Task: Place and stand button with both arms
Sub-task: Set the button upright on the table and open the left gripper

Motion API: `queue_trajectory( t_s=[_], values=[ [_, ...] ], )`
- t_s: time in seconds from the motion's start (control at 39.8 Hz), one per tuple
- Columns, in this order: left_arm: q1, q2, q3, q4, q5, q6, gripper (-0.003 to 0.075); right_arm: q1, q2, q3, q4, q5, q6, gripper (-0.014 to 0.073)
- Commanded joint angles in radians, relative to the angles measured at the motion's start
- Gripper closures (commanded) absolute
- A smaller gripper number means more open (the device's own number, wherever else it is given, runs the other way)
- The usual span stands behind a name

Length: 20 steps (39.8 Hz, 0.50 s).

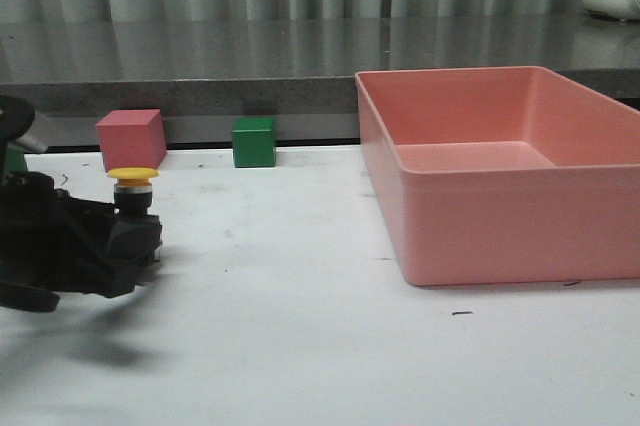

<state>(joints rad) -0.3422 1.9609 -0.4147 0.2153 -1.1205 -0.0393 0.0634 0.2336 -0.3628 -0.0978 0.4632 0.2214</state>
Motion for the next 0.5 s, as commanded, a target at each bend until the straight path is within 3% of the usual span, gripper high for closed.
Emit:
queue_trajectory(
  t_s=[0.0, 0.25, 0.48],
  values=[
    [0.001, -0.019, -0.008, -0.013, -0.238, 0.001, 0.0519, -0.006, 0.007, -0.026, -0.017, -0.079, -0.009, 0.0664],
    [0.001, -0.019, -0.008, -0.013, -0.238, 0.001, 0.0516, -0.006, 0.007, -0.026, -0.017, -0.079, -0.009, 0.0664],
    [0.001, -0.019, -0.008, -0.013, -0.238, 0.001, 0.0425, -0.006, 0.007, -0.026, -0.017, -0.079, -0.009, 0.0664]
  ],
)
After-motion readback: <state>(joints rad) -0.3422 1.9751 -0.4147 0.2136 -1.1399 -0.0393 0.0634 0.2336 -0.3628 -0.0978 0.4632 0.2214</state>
